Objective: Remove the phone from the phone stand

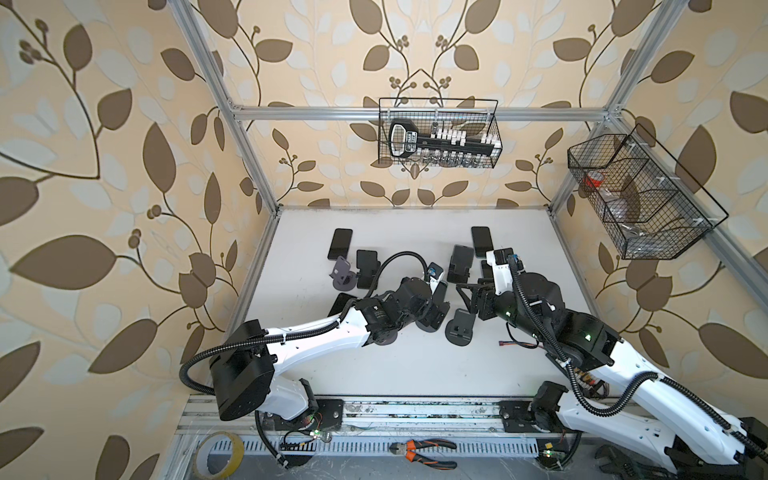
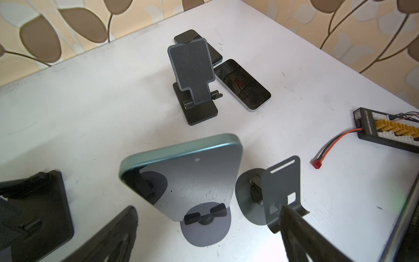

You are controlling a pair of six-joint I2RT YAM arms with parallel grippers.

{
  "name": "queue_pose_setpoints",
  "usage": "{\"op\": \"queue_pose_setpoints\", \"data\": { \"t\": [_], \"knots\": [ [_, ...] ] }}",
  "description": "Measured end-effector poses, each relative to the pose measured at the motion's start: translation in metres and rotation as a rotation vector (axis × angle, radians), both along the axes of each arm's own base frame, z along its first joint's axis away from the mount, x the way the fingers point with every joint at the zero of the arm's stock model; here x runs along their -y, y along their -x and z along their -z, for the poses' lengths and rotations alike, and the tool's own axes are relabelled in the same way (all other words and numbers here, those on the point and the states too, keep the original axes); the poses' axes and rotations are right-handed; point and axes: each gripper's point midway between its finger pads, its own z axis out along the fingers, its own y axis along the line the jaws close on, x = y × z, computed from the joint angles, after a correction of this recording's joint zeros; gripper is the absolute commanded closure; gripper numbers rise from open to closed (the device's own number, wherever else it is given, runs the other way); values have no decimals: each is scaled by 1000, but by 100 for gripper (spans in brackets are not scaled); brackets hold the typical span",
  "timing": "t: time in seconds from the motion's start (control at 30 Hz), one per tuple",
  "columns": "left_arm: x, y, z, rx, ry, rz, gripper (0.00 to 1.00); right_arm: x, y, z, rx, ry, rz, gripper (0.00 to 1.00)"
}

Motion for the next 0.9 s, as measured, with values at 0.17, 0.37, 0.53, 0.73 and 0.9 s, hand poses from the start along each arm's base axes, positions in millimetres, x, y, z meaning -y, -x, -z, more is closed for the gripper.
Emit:
{"op": "queue_pose_setpoints", "data": {
  "t": [0.17, 0.37, 0.53, 0.73, 0.9],
  "knots": [
    [4, -3, -6, 17, 26, 0, 3, 0, 0, 1, 0, 5, -7, 42],
    [7, -5, -13, 40, 57, -3, 3, 1, -1, 8, -18, 7, -13, 50],
    [7, -9, -11, 46, 56, -23, 3, 4, -1, 18, -43, 16, -12, 49],
    [6, -13, -5, 44, 45, -47, 2, 8, 2, 16, -38, 5, -10, 46],
    [6, -16, 9, 31, 15, -62, 1, 10, 1, 15, -38, 4, -6, 44]
  ]
}}
